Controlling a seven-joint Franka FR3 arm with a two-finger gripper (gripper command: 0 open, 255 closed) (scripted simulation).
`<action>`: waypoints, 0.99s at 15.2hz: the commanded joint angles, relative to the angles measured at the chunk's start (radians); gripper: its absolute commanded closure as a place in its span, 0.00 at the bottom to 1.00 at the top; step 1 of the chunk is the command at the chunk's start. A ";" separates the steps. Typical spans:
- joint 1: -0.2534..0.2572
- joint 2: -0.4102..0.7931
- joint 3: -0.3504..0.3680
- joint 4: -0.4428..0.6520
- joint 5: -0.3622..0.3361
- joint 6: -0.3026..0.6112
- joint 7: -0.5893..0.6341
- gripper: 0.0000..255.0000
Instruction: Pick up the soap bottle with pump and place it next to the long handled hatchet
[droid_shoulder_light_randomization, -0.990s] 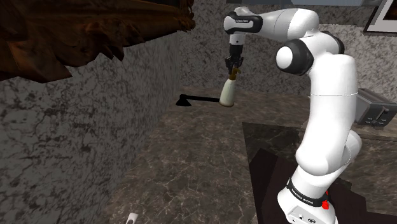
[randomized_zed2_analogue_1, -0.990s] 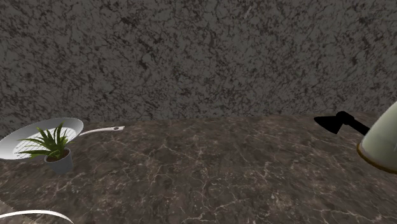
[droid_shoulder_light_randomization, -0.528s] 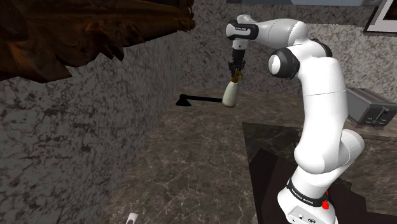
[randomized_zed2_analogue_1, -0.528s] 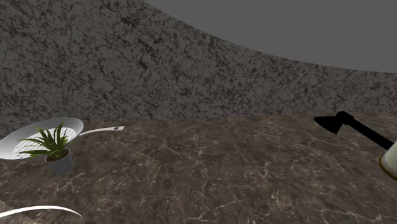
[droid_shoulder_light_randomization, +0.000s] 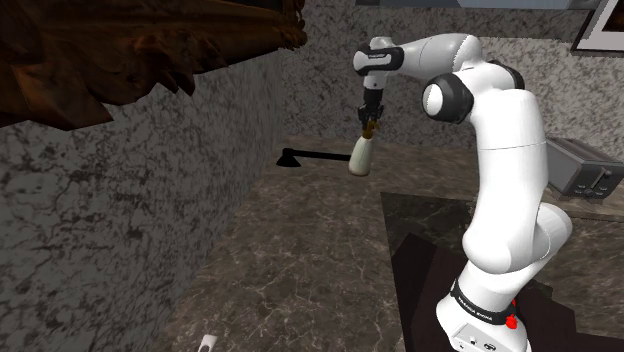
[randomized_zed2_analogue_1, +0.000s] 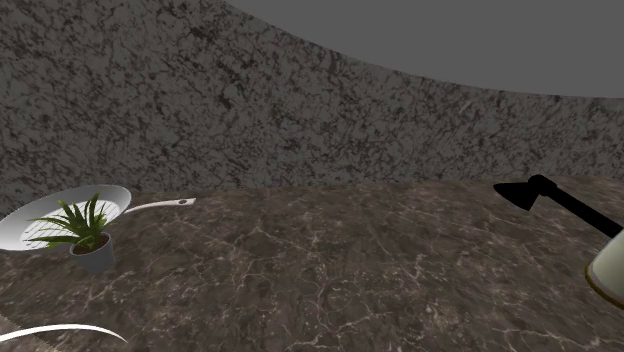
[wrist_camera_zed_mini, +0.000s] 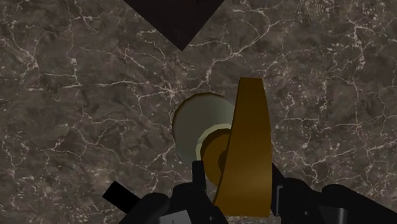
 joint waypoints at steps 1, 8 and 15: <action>0.001 0.000 0.000 -0.026 0.000 0.027 -0.002 1.00; 0.007 0.002 0.002 -0.117 0.002 0.119 -0.007 1.00; 0.007 0.004 0.002 -0.134 0.003 0.139 -0.008 1.00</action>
